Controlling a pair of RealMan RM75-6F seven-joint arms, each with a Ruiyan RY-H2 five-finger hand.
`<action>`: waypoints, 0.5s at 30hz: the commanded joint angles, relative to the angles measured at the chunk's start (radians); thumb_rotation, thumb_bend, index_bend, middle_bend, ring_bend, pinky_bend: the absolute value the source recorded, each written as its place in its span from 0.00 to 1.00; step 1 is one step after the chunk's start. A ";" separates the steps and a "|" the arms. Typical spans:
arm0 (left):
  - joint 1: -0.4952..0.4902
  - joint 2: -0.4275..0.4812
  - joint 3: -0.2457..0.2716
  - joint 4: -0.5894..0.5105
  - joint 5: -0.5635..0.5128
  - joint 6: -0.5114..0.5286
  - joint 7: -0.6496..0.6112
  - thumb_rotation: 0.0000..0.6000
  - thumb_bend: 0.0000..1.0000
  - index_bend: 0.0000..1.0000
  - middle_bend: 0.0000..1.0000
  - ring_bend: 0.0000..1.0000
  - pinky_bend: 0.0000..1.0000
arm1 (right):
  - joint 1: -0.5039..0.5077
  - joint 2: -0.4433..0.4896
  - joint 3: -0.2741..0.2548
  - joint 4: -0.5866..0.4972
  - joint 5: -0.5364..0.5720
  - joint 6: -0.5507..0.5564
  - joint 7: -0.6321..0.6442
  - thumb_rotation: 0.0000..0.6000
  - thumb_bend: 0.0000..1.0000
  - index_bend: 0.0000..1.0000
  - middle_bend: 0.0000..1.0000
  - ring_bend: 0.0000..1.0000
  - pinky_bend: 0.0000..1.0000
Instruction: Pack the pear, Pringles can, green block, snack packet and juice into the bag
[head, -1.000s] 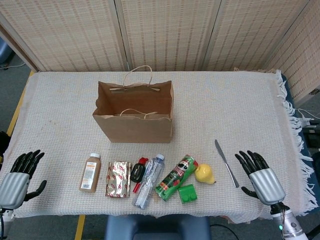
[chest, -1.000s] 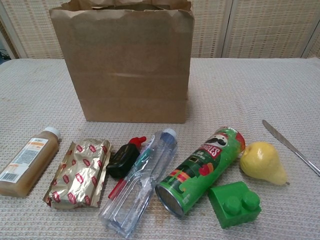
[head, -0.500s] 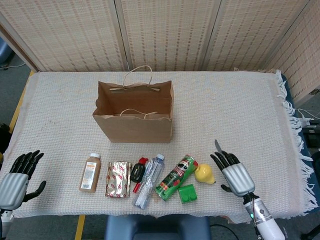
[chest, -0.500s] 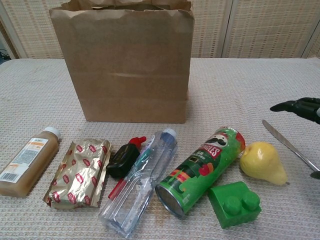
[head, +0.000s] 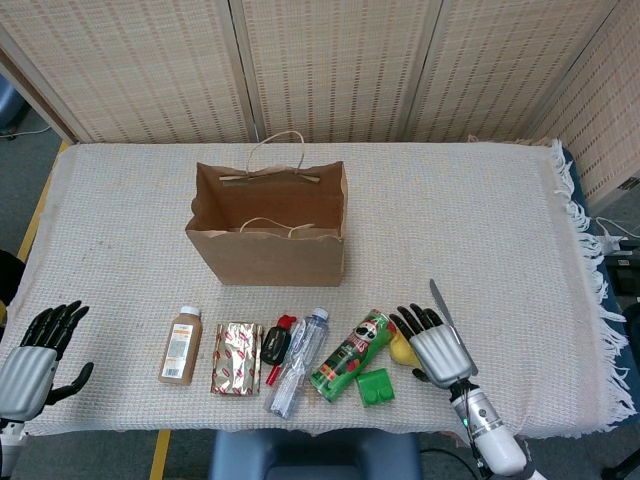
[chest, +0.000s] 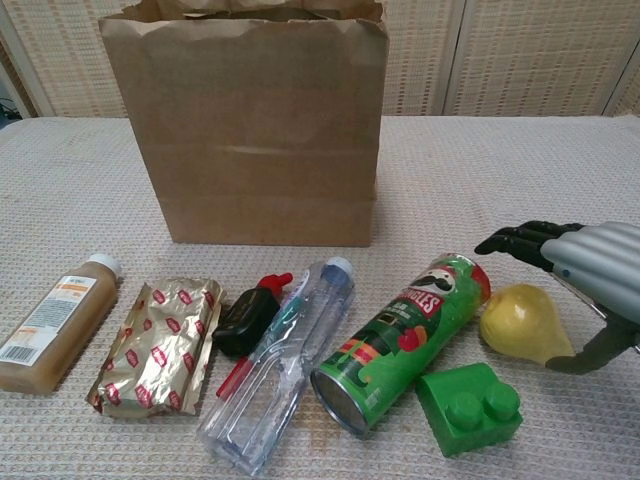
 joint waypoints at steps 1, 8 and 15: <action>0.000 0.001 0.000 -0.002 0.001 0.001 -0.002 1.00 0.37 0.00 0.00 0.00 0.05 | 0.015 -0.027 0.013 0.029 0.026 -0.009 -0.015 1.00 0.00 0.17 0.10 0.07 0.19; -0.001 0.003 -0.001 -0.003 0.000 0.000 -0.012 1.00 0.37 0.00 0.00 0.00 0.05 | 0.029 -0.072 0.017 0.093 0.058 -0.010 -0.010 1.00 0.00 0.23 0.13 0.11 0.24; -0.002 0.005 0.000 -0.006 -0.002 -0.005 -0.017 1.00 0.37 0.00 0.00 0.00 0.05 | 0.041 -0.104 0.014 0.138 0.079 -0.013 -0.003 1.00 0.01 0.26 0.16 0.14 0.27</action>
